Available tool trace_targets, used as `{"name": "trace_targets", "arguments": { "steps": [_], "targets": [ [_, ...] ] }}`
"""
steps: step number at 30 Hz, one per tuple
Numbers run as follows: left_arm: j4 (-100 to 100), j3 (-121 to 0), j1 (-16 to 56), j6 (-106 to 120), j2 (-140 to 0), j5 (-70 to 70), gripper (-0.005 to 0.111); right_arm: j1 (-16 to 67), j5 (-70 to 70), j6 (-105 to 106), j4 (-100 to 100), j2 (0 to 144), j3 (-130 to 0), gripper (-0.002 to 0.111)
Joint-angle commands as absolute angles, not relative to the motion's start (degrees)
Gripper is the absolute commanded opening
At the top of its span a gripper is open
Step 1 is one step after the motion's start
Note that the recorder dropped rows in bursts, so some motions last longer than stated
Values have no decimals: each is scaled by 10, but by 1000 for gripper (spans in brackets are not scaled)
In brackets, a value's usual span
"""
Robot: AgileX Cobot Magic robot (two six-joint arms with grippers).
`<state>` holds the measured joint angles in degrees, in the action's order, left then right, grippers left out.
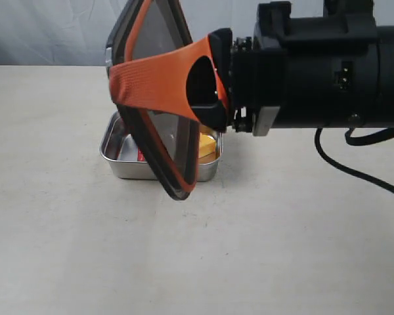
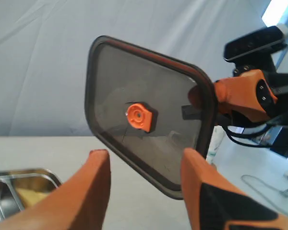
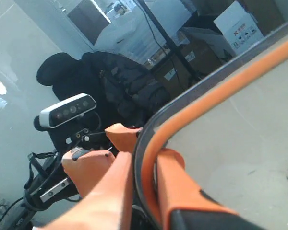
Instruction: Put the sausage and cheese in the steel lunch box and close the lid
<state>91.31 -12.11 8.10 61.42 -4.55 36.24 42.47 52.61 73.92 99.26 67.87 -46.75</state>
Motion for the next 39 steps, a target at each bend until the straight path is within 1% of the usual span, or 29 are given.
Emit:
{"name": "trace_targets", "arguments": {
  "steps": [1,5,10,14,17,21,24,27,29,33,39],
  "targets": [
    [858,-186,85,735,-71,364,45,425,568,737,999,688,-480,-1],
    [711,-231,85,782,-97,348,45,425,571,736,999,688,-484,-1],
    [643,-231,87,837,-135,346,45,425,553,735,999,688,-507,-1],
    [694,-227,87,848,-164,354,45,425,530,723,999,688,-531,-1],
    [744,-228,87,904,-179,376,45,425,520,716,999,688,-547,-1],
    [838,-228,87,953,-202,370,45,428,501,713,999,689,-565,-1],
    [908,-228,87,985,-228,372,45,442,462,718,999,694,-580,-1],
    [873,-234,87,1009,-244,370,45,455,457,722,999,710,-591,-1],
    [815,-241,87,1000,-250,322,45,458,464,722,999,720,-597,-1],
    [742,-253,87,976,-251,167,45,458,472,723,999,733,-597,-1],
    [703,-296,87,998,-290,-108,45,458,472,724,999,747,-597,-1]
  ]
}}
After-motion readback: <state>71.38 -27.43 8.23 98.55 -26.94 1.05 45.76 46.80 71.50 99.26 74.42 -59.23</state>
